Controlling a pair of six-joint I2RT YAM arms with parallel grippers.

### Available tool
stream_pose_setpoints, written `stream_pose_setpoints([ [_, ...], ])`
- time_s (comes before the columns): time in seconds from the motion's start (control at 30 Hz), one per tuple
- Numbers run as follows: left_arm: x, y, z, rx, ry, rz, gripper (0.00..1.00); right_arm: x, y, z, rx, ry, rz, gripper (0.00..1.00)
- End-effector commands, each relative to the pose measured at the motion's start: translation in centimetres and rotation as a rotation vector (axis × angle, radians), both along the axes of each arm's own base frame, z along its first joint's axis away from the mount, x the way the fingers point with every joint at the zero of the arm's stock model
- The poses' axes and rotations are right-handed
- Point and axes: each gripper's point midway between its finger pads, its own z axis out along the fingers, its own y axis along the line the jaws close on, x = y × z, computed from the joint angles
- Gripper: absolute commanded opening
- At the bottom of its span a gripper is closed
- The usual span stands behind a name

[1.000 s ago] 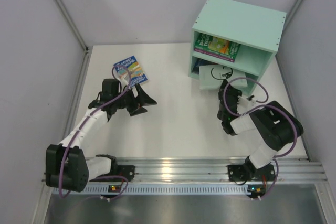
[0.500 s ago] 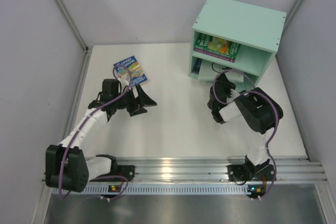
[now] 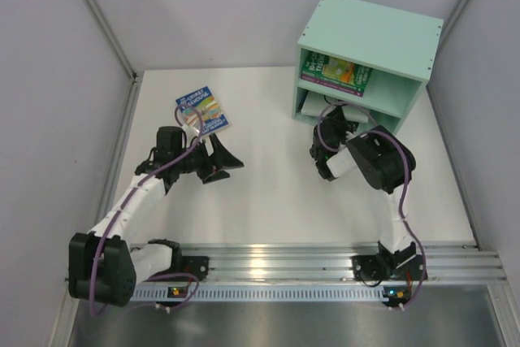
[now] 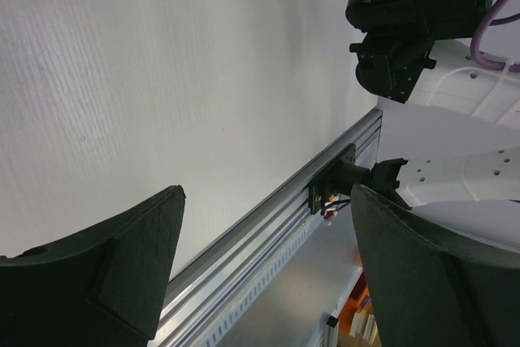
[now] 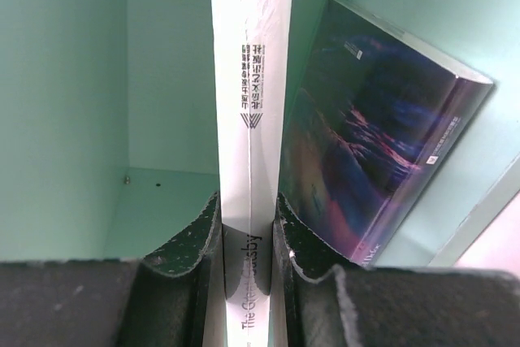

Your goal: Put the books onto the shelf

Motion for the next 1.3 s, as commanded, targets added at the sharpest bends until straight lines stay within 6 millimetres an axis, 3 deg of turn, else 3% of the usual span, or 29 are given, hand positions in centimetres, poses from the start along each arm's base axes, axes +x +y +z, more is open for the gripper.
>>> stream_pose_setpoints([
  [0.0, -0.1, -0.2, 0.9, -0.025, -0.055, -0.024, 0.88, 0.4, -0.4, 7.3, 0.224, -0.347, -0.065, 0.00],
  [0.3, -0.2, -0.2, 1.8, -0.020, -0.085, -0.030, 0.88, 2.2, 0.2, 7.1, 0.193, -0.340, -0.049, 0.02],
  [0.37, 0.1, 0.0, 2.0, 0.000, -0.106, -0.023, 0.88, 2.4, 0.4, 7.2, 0.200, -0.348, -0.040, 0.08],
  [0.4, 0.1, 0.1, 1.9, 0.010, -0.098, -0.018, 0.88, 2.4, 0.5, 7.2, 0.199, -0.347, -0.034, 0.16],
  [0.53, 0.3, 0.0, 2.5, 0.005, -0.104, -0.021, 0.87, 2.3, 0.5, 7.3, 0.181, -0.330, -0.030, 0.33],
  [0.77, 0.5, 0.0, 2.8, 0.004, -0.116, -0.021, 0.87, 2.1, 1.0, 7.1, 0.203, -0.317, -0.006, 0.45],
  [1.0, 0.5, 0.2, 3.1, 0.014, -0.125, -0.012, 0.86, 2.6, 1.9, 5.7, 0.241, -0.241, 0.033, 0.65],
  [1.17, 0.5, 0.3, 3.1, 0.020, -0.128, -0.010, 0.86, 2.9, 3.0, 5.4, 0.248, -0.213, 0.098, 0.73],
  [1.27, 0.4, 0.3, 3.2, 0.019, -0.131, -0.011, 0.86, 3.2, 3.6, 3.9, 0.277, -0.155, 0.142, 0.73],
])
